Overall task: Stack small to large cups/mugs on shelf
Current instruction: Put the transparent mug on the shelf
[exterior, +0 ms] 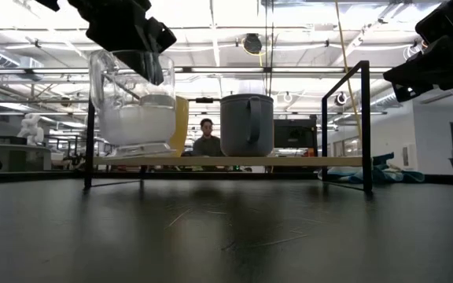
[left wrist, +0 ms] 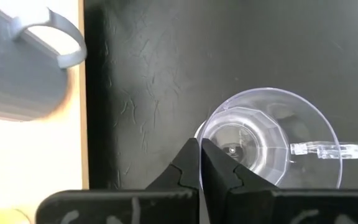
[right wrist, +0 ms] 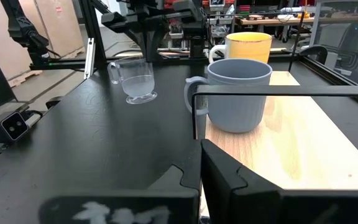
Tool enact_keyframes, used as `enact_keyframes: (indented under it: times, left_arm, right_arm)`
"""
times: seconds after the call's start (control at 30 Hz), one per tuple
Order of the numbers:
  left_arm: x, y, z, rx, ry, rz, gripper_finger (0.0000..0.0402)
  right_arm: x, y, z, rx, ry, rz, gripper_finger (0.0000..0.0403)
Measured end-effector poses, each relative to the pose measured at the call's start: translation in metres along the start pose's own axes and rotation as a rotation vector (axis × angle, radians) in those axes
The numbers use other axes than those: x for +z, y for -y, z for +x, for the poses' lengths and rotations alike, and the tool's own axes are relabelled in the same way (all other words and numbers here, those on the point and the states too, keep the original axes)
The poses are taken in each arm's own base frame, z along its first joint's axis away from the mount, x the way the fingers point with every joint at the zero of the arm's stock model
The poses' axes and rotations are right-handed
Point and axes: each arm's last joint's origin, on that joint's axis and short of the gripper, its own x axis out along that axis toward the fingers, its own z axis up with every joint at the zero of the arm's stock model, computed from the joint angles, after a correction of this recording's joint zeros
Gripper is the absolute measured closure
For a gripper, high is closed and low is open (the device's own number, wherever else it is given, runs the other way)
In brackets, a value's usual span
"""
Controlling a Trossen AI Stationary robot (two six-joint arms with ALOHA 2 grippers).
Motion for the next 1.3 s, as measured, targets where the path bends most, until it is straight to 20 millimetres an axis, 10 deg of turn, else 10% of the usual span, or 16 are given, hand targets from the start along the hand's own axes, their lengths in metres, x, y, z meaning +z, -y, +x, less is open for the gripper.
enact_keyframes:
  times: [1.3]
  left_arm:
    - [0.038,-0.031,-0.032,-0.073,0.110,-0.019,0.0399]
  right_arm:
    - [0.001,0.000,0.000,0.001,0.013,-0.021,0.0403]
